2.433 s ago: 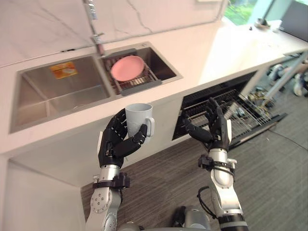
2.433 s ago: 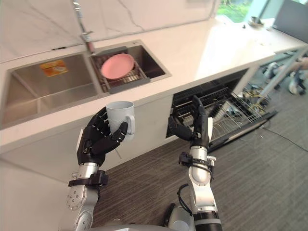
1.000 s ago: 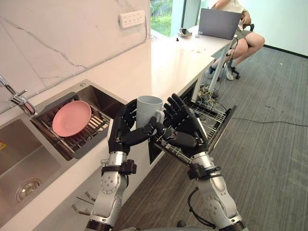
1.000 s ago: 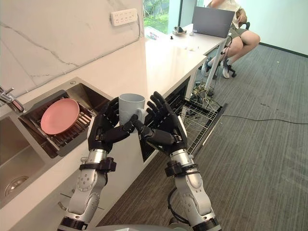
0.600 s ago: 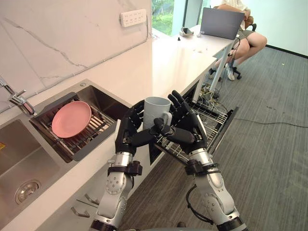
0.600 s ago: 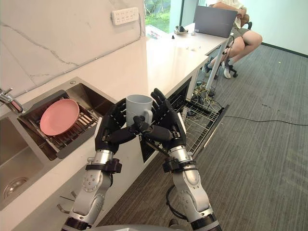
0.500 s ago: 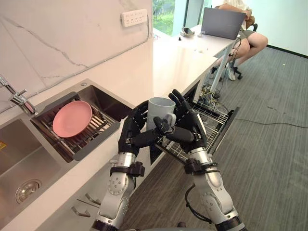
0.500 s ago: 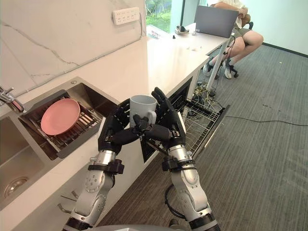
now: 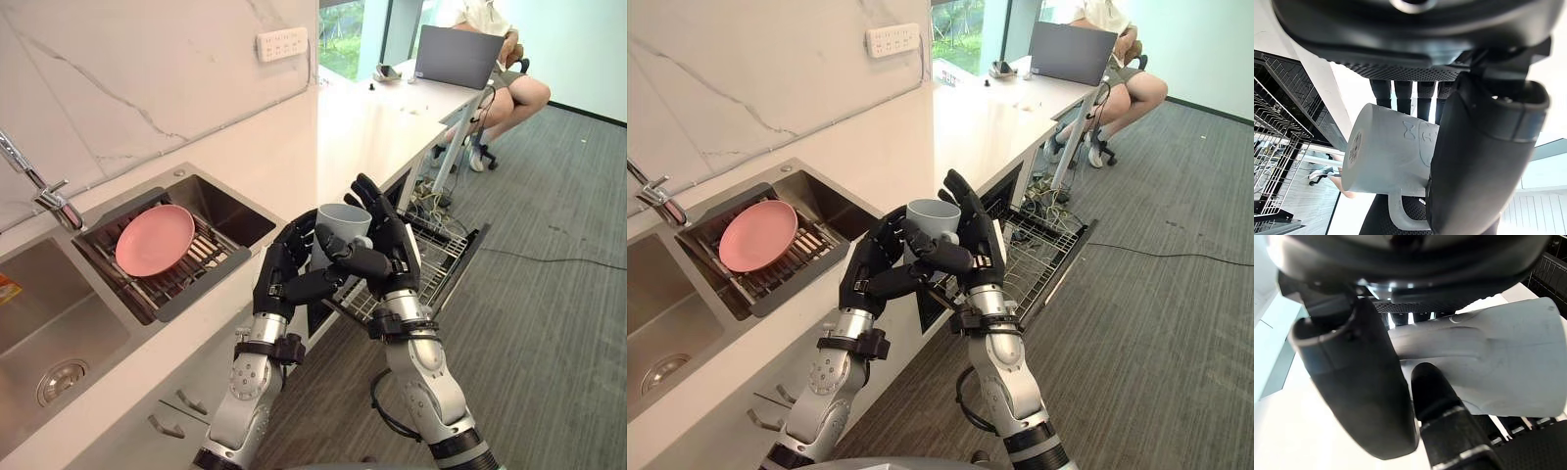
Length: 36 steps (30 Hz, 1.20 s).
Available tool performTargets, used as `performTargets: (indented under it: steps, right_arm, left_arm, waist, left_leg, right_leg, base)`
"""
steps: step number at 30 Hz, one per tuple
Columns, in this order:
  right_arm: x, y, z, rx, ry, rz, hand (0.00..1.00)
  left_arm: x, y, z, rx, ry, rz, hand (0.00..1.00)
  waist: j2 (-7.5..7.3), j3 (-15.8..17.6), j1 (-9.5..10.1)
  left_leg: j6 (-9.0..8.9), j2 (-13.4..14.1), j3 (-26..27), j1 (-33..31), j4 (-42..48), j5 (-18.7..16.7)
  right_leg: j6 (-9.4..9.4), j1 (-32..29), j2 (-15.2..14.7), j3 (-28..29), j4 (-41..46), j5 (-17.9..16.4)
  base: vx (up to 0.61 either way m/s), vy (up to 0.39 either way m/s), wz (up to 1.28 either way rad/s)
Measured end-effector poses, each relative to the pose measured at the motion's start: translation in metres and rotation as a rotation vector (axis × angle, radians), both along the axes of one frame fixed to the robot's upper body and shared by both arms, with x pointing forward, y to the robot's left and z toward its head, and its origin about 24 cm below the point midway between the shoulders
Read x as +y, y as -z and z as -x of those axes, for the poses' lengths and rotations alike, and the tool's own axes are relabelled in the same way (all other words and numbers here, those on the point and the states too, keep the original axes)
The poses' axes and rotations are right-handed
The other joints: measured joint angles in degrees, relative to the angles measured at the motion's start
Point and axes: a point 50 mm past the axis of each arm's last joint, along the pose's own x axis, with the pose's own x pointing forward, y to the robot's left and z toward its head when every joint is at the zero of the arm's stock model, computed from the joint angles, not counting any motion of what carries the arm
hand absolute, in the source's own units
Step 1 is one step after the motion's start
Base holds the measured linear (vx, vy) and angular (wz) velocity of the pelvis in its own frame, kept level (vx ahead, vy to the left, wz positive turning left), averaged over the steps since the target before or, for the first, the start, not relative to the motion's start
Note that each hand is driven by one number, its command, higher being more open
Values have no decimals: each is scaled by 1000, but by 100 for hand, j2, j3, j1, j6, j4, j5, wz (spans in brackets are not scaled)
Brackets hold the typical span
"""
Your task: Walk over to the sink, pick up the cup, carry it to the dishwasher, place the cup inside the dishwasher, then close the dishwasher door
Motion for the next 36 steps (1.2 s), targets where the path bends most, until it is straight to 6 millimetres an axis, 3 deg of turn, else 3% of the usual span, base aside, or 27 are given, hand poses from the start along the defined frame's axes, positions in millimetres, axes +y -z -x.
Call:
performTargets:
  steps: [11, 12, 20, 25, 32, 36]
  right_arm:
    - [-13, -2, -9, 5, -22, -4, 30]
    - [-13, -4, -8, -6, -22, -8, 30]
    - [-10, -9, -8, -31, -10, -63, 30]
    - [-13, -8, -7, -38, 55, -60, 30]
    - [-58, 4, -2, 14, 334, -9, 30]
    - [-82, 10, 6, 33, 441, 46, 30]
  left_arm:
    - [5, -11, 2, -81, -13, -158, 30]
    - [5, -14, 3, -90, -17, -158, 90]
    - [-1, -45, 9, -240, -28, -157, 90]
    - [4, -46, 8, -237, -68, -132, 90]
    - [31, -49, 15, -234, -201, 36, 90]
    - [32, -32, 26, -145, -148, 110, 90]
  waist:
    - [-10, -6, -9]
    - [-13, -7, -7]
    - [-44, -21, 3]
    - [-49, -22, 22]
    - [-53, -20, 27]
    - [-53, -19, 19]
  left_leg:
    - [2, -3, -1, -9, 12, 1]
    - [2, -3, -2, -8, 12, 0]
    - [3, 3, -14, 26, -6, 1]
    - [6, 5, -23, 99, -161, 63]
    - [2, 1, -64, 132, -310, 134]
    - [-1, 3, -87, 123, -353, 143]
  right_leg:
    - [-4, 2, -5, -1, 1, 8]
    - [-4, 4, -5, -2, 1, 9]
    - [-3, 39, -2, -16, -1, 8]
    - [-1, 49, 2, -31, -7, 6]
    - [3, 59, -1, -108, -57, 5]
    - [8, 58, 2, -132, -89, 2]
  base:
    - [0, 0, 0]
    - [0, 0, 0]
    - [0, 0, 0]
    - [0, 0, 0]
    - [3, 1, 2]
    - [3, 0, 2]
